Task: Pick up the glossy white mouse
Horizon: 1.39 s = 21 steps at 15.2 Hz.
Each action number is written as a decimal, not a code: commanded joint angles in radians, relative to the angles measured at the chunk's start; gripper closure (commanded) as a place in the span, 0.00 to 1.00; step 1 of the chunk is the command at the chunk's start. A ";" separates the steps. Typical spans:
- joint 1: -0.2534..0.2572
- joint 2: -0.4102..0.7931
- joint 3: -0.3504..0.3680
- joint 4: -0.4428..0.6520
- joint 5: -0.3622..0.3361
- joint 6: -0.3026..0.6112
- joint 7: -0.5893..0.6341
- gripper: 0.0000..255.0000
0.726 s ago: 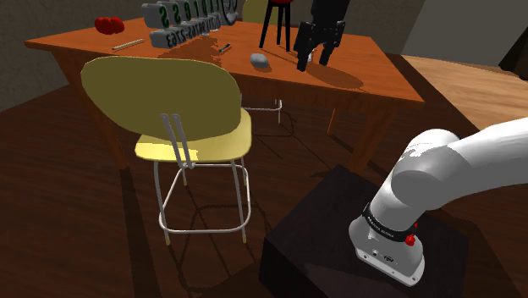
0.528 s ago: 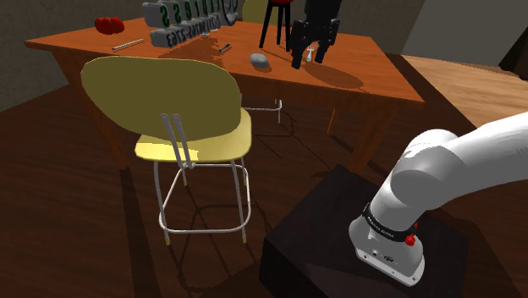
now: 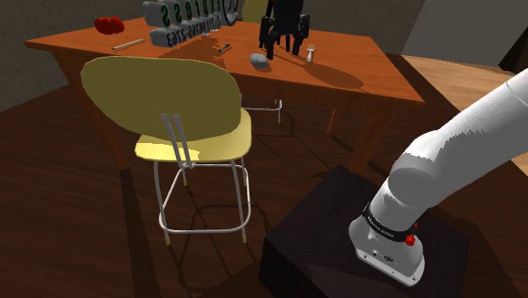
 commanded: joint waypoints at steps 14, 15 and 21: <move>-0.041 0.750 -0.031 0.887 -0.114 -0.271 0.182 0.00; -0.042 0.741 -0.031 0.860 -0.113 -0.252 0.183 0.00; -0.047 0.704 -0.031 0.721 -0.110 -0.151 0.193 0.00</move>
